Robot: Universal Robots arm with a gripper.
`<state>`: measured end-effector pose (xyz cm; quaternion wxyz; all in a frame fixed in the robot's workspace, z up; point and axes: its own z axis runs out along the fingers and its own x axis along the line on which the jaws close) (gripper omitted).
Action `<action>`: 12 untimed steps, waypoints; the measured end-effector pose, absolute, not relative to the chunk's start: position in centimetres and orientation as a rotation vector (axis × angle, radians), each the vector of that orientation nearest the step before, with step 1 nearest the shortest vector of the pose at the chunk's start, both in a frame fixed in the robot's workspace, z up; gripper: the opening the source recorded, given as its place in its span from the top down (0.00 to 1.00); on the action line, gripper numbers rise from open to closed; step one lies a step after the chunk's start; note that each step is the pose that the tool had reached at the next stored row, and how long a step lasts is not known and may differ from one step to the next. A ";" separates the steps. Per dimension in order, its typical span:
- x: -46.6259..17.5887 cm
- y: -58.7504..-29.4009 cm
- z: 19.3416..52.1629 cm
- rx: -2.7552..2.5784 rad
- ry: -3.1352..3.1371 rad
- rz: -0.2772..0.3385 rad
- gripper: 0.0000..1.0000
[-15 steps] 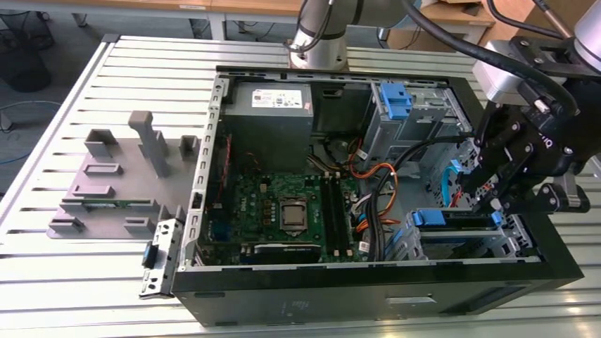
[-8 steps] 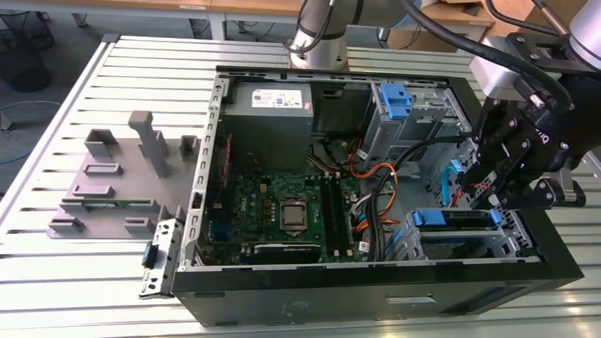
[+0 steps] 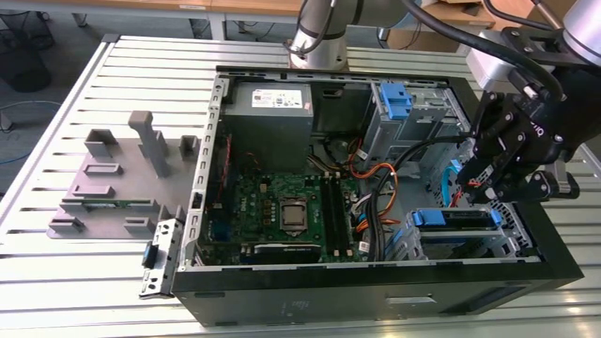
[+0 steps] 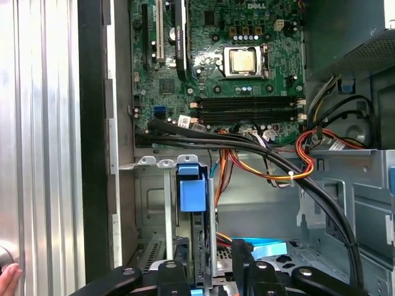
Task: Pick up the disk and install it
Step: 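Insert the first disk wire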
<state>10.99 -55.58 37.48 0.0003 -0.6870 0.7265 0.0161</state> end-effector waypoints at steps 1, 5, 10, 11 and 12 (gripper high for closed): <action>11.0 -55.4 37.5 -2.158 2.282 0.051 0.59; 11.0 -55.0 37.5 -2.158 2.282 0.051 0.59; 11.0 -54.6 37.5 -2.158 2.282 0.051 0.59; 11.0 -54.5 37.5 -2.158 2.282 0.051 0.59; 11.0 -54.4 37.5 -2.158 2.282 0.051 0.59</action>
